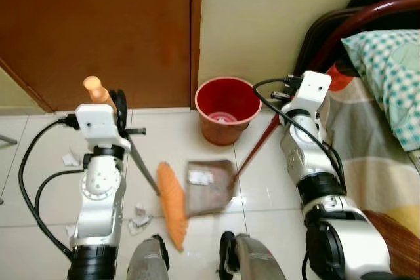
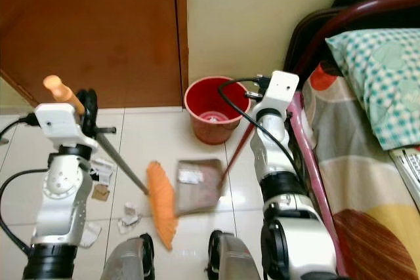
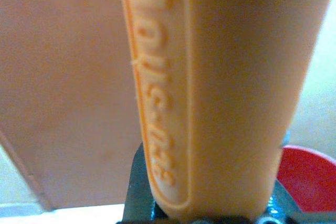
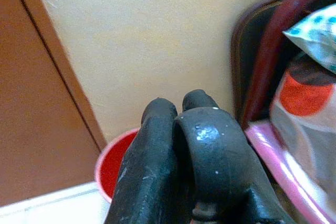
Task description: Sweep floor
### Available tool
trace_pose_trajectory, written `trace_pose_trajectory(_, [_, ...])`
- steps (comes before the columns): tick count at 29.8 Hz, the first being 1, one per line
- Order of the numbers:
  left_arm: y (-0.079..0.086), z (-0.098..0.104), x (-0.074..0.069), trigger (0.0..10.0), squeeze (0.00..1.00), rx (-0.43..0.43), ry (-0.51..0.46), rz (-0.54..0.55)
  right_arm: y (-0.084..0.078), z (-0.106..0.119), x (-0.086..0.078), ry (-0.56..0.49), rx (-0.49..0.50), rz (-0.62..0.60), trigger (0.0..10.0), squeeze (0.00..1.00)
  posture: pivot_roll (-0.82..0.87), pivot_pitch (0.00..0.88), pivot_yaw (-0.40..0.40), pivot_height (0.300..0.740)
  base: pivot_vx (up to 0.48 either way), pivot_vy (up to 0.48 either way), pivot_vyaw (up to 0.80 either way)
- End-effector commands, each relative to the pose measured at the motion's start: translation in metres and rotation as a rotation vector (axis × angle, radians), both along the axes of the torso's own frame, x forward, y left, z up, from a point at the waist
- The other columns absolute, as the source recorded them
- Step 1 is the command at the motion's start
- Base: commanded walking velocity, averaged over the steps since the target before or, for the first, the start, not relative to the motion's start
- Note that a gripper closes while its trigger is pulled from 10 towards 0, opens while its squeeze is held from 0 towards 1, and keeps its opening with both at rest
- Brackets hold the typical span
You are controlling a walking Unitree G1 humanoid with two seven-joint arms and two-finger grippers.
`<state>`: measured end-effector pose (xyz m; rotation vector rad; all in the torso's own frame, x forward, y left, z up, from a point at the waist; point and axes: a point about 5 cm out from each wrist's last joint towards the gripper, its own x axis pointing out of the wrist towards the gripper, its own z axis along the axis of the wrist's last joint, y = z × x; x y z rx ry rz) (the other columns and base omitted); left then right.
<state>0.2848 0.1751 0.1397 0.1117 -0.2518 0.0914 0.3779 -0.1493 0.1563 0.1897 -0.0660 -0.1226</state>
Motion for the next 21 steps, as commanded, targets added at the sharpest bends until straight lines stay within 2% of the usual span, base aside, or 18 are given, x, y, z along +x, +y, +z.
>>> trace_pose_trajectory(1, [0.005,-0.005,-0.003,10.0,0.0,0.043,0.02,0.037,-0.005,0.018,0.003,-0.061,0.023,-0.002,10.0,0.0,0.06,0.129,-0.041,0.74,0.0,0.0,0.0])
trace_pose_trajectory(3, [0.005,-0.007,-0.004,10.0,0.0,0.045,0.021,0.046,-0.006,0.027,0.006,-0.083,0.04,0.007,10.0,0.0,0.06,0.13,-0.041,0.74,0.0,0.0,0.0])
trace_pose_trajectory(4, [0.005,-0.005,-0.006,10.0,0.0,0.072,-0.006,0.065,-0.004,0.044,0.011,-0.124,0.056,0.042,10.0,0.0,0.05,0.13,-0.041,0.74,0.0,0.0,0.0])
trace_pose_trajectory(8, [0.006,-0.007,-0.007,10.0,0.0,0.083,-0.003,0.074,0.001,0.059,0.015,-0.165,0.062,0.091,10.0,0.0,0.05,0.131,-0.048,0.74,0.0,0.0,0.0])
trace_pose_trajectory(11, [0.005,-0.009,-0.007,10.0,0.0,0.082,0.004,0.071,0.006,0.073,0.02,-0.19,0.104,0.129,10.0,0.0,0.06,0.129,-0.049,0.74,0.0,0.0,0.0])
trace_pose_trajectory(13, [0.004,-0.009,-0.006,10.0,0.0,0.087,0.005,0.069,0.012,0.089,0.023,-0.227,0.13,0.154,10.0,0.0,0.06,0.123,-0.052,0.74,0.0,0.0,0.0])
trace_pose_trajectory(14, [0.004,-0.009,-0.006,10.0,0.0,0.087,0.005,0.069,0.012,0.089,0.023,-0.227,0.13,0.154,10.0,0.0,0.06,0.123,-0.052,0.74,0.0,0.0,0.0])
trace_pose_trajectory(16, [0.001,-0.012,-0.006,10.0,0.0,0.095,0.009,0.068,0.016,0.107,0.026,-0.27,0.135,0.176,10.0,0.0,0.06,0.117,-0.054,0.74,0.0,0.0,0.0])
trace_pose_trajectory(18, [-0.001,-0.013,-0.005,10.0,0.0,0.096,0.011,0.065,0.016,0.118,0.027,-0.297,0.146,0.18,10.0,0.0,0.06,0.112,-0.056,0.74,0.0,0.0,0.0])
trace_pose_trajectory(21, [-0.005,-0.015,-0.005,10.0,0.0,0.095,0.021,0.046,0.005,0.146,0.028,-0.377,0.221,0.158,10.0,0.0,0.05,0.108,-0.057,0.74,0.0,0.0,0.0])
